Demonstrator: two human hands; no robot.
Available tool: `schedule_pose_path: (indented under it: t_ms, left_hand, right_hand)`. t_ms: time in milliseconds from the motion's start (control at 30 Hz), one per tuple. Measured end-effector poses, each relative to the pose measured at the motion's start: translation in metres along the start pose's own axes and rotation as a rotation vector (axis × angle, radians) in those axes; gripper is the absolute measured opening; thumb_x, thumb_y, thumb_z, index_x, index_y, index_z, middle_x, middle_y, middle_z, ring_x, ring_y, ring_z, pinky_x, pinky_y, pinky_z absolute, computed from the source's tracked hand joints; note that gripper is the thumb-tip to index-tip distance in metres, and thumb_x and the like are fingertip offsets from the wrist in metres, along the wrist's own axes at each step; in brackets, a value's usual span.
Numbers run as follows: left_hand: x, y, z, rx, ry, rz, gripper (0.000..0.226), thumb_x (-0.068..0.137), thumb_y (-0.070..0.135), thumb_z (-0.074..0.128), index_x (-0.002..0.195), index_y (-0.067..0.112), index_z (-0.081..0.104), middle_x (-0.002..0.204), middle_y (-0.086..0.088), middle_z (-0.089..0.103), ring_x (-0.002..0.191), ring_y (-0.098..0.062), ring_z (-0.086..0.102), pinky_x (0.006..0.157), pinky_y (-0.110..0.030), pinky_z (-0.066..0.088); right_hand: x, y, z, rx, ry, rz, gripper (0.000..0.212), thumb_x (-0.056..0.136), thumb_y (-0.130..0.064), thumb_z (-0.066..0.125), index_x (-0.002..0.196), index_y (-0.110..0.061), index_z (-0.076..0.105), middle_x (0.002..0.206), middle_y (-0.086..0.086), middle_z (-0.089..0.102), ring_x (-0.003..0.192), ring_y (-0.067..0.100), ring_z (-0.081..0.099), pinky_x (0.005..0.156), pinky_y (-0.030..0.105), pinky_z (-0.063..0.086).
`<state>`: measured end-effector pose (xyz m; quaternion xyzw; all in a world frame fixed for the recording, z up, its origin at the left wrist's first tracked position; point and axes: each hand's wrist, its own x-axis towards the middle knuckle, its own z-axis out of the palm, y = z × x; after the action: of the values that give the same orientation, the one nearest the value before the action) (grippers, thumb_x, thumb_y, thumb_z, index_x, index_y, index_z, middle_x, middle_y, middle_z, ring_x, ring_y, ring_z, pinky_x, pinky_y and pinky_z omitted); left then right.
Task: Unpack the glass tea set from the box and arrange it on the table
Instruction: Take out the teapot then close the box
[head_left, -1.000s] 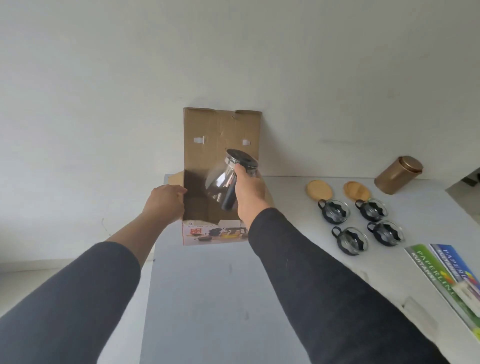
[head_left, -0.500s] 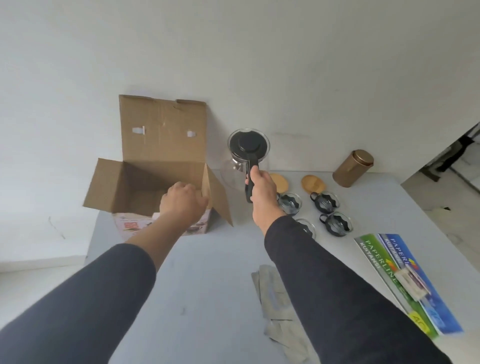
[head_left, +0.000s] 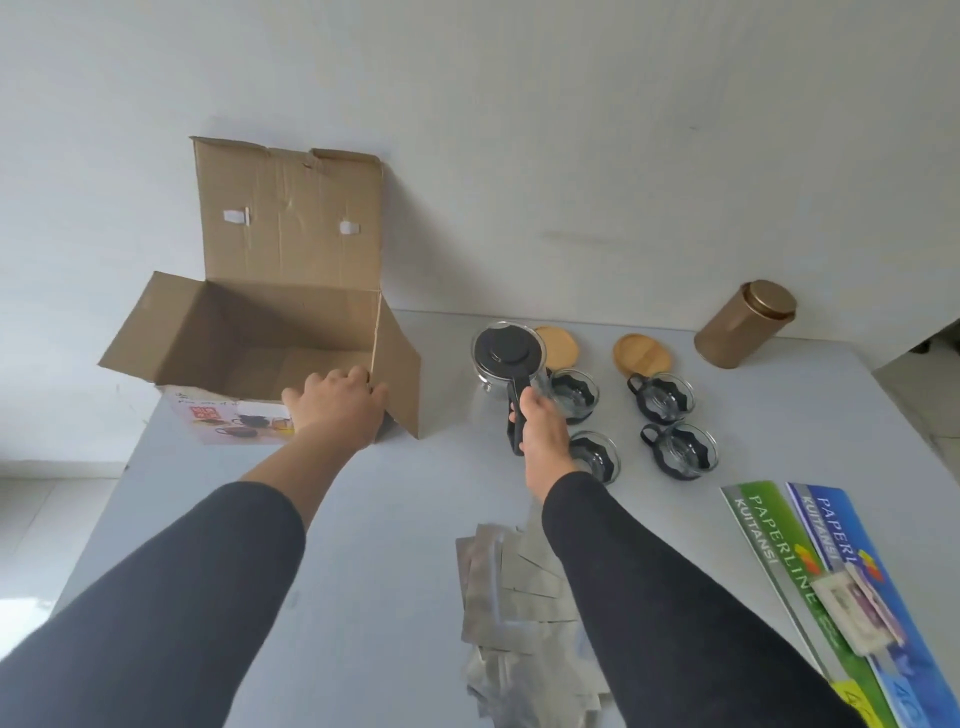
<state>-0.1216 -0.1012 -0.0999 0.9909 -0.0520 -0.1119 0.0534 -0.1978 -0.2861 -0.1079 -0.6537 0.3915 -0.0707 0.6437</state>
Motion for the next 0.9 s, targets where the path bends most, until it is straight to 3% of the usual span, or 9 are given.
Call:
schedule_pose_path:
  t_ms: [167,467,567,633,700,800,833,900]
  left_hand:
    - [0.001,0.001,0.003,0.022,0.007,0.001,0.032,0.095,0.034,0.028,0.113,0.018,0.049,0.113,-0.006,0.054,0.107,-0.027,0.047,0.087,-0.043,0.033]
    - [0.005,0.001,0.005,0.031,0.023,0.013,0.032,0.097,0.037,0.029,0.118,0.02,0.047,0.116,-0.005,0.054,0.11,-0.027,0.048,0.09,-0.044,0.035]
    - [0.004,-0.005,0.004,-0.016,0.04,0.079,0.042,0.099,0.044,0.019,0.127,0.025,0.045,0.122,-0.004,0.054,0.117,-0.026,0.047,0.095,-0.046,0.035]
    - [0.0,-0.011,-0.001,-0.15,0.177,0.113,0.054,0.098,0.05,0.013,0.122,0.021,0.051,0.116,-0.005,0.059,0.113,-0.028,0.052,0.091,-0.044,0.036]
    - [-0.003,-0.019,-0.01,-0.242,0.384,0.126,0.052,0.099,0.048,0.018,0.108,0.014,0.057,0.103,-0.009,0.064,0.099,-0.031,0.057,0.082,-0.041,0.038]
    - [0.0,-0.042,-0.027,-0.253,0.537,0.023,0.034,0.098,0.034,0.034,0.107,0.012,0.058,0.103,-0.01,0.064,0.099,-0.03,0.055,0.087,-0.041,0.038]
    - [0.003,-0.053,-0.032,-0.23,0.55,-0.044,0.03,0.095,0.03,0.039,0.113,0.012,0.056,0.112,-0.011,0.06,0.108,-0.03,0.052,0.092,-0.043,0.035]
    - [0.008,-0.079,-0.039,-0.174,0.507,-0.234,0.041,0.089,0.028,0.05,0.127,0.013,0.048,0.133,-0.013,0.043,0.126,-0.03,0.037,0.102,-0.049,0.027]
  right_hand:
    - [0.009,0.004,-0.004,0.012,-0.04,0.041,0.023,0.099,-0.025,0.041,0.083,-0.013,0.053,0.068,-0.002,0.048,0.06,0.009,0.041,0.055,0.022,0.03]
    - [0.021,0.007,-0.004,-0.079,-0.081,0.021,0.025,0.098,-0.03,0.041,0.084,-0.013,0.053,0.071,0.0,0.051,0.067,0.014,0.045,0.064,0.027,0.036]
    - [0.024,0.011,-0.004,-0.285,0.091,-0.22,0.038,0.083,-0.045,0.046,0.064,-0.012,0.048,0.066,0.005,0.048,0.071,0.025,0.045,0.069,0.035,0.038]
    - [0.022,0.012,-0.002,-0.343,0.287,-0.383,0.042,0.077,-0.046,0.045,0.077,-0.006,0.056,0.08,0.008,0.053,0.084,0.026,0.046,0.076,0.036,0.038]
    - [0.015,0.006,0.005,-0.347,0.408,-0.561,0.04,0.079,-0.04,0.046,0.09,-0.004,0.057,0.09,0.007,0.053,0.088,0.022,0.043,0.078,0.029,0.034]
    - [-0.005,-0.012,0.028,-0.297,0.339,-0.764,0.025,0.08,-0.033,0.047,0.076,-0.009,0.052,0.079,0.0,0.047,0.074,0.011,0.036,0.065,0.021,0.026]
    - [-0.015,-0.017,0.038,-0.296,0.285,-0.78,0.02,0.082,-0.028,0.048,0.069,-0.013,0.047,0.072,-0.001,0.045,0.068,0.012,0.034,0.061,0.021,0.024]
    - [-0.032,-0.016,0.062,-0.335,0.167,-0.716,0.032,0.085,-0.022,0.049,0.057,-0.017,0.037,0.057,0.0,0.04,0.059,0.019,0.035,0.056,0.029,0.022]
